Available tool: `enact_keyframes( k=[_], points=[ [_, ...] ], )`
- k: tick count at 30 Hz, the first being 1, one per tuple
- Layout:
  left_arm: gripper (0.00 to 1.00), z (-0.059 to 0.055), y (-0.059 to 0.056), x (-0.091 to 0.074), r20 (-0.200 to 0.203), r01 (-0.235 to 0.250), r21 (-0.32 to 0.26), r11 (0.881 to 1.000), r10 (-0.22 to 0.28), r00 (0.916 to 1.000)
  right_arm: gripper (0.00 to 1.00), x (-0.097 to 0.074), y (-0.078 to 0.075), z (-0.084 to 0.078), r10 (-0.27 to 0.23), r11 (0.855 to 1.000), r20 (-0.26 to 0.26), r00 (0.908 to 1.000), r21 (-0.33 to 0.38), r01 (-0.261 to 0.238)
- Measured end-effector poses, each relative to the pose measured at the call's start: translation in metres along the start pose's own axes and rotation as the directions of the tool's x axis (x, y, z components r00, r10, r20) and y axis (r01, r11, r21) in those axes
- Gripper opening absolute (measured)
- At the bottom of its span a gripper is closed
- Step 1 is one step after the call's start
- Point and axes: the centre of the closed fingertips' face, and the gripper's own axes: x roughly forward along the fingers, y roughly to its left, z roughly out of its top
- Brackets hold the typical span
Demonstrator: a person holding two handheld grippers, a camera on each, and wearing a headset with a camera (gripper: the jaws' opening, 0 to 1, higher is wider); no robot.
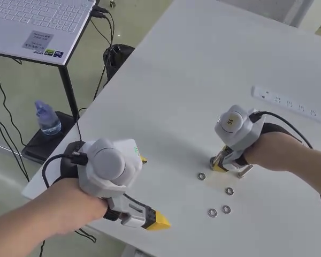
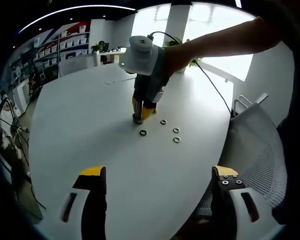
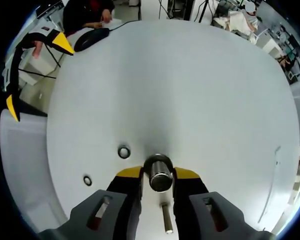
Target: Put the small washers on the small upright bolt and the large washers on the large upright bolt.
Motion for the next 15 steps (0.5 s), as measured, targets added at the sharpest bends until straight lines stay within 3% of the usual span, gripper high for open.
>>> enact_keyframes(
  k=[15],
  points=[
    [0.9,0.0075,0.0002,-0.0008,0.016,-0.009,0.008,1.0,0.009,0.9998,0.27,0.0041,-0.0019,-0.0013,0.017,0.999,0.004,0.9998,-0.037,-0.017]
  ],
)
